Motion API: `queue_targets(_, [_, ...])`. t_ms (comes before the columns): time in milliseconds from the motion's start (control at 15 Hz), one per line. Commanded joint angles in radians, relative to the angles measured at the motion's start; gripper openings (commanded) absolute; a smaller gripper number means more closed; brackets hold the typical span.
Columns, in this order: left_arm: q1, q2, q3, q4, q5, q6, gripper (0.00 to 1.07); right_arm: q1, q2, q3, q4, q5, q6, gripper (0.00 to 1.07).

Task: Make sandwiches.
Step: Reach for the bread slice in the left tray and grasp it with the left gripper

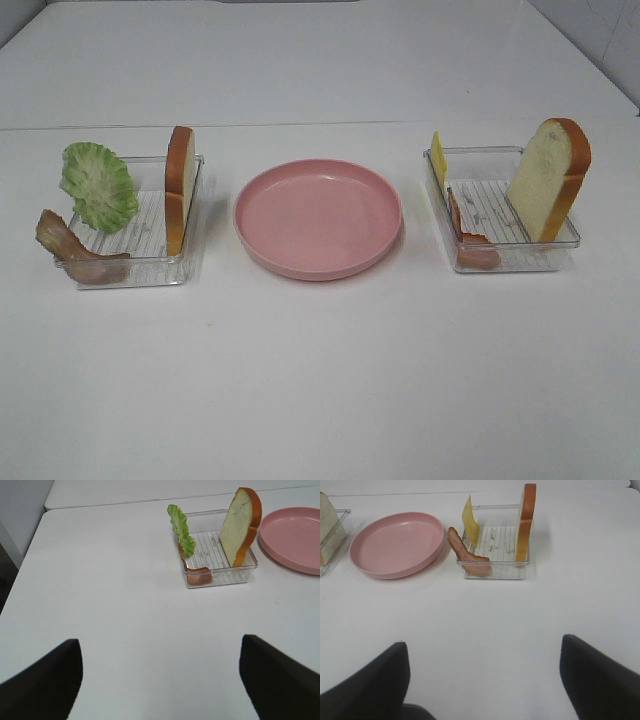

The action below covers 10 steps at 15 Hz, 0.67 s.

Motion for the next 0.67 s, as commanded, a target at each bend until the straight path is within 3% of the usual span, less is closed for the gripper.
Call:
queue_targets(67, [0.005,-0.02,0.004,-0.005,-0.012,-0.003,0.81,-0.003,-0.013,0.002,0.001,-0.012,-0.001,0.77])
queue_targets(333, [0.005,0.061,-0.058,-0.019,-0.132,-0.01,0.81,-0.003,-0.013,0.002,0.001,-0.012,-0.001,0.77])
queue_targets(667, [0.005,0.429,-0.135,-0.039,-0.333,-0.005,0.81,-0.003,-0.013,0.002,0.001,-0.012,-0.001,0.77])
